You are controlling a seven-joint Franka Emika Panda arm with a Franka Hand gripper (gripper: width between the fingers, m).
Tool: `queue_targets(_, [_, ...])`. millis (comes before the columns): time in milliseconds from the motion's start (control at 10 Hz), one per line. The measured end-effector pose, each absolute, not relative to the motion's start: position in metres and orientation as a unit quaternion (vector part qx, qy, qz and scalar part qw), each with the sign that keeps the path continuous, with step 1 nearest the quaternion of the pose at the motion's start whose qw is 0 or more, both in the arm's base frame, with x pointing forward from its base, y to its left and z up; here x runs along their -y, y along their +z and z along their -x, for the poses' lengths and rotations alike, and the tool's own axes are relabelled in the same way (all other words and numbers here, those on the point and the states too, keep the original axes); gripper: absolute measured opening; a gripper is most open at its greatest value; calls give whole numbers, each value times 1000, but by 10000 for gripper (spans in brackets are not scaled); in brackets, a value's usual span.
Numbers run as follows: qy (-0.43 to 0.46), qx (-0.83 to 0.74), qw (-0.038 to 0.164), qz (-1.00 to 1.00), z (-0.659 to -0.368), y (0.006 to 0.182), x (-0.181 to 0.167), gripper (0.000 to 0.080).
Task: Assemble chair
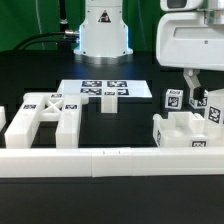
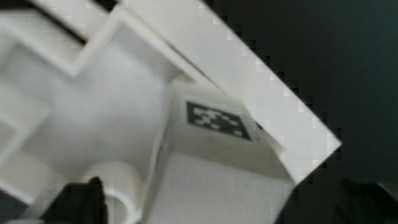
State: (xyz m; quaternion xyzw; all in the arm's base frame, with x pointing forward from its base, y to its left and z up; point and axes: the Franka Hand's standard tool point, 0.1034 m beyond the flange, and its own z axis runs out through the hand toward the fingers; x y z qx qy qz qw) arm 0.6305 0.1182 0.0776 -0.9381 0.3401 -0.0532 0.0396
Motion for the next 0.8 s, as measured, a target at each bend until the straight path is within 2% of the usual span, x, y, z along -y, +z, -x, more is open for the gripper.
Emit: queue_targets(800, [-58,-5,6,998,-633,80,-124,648])
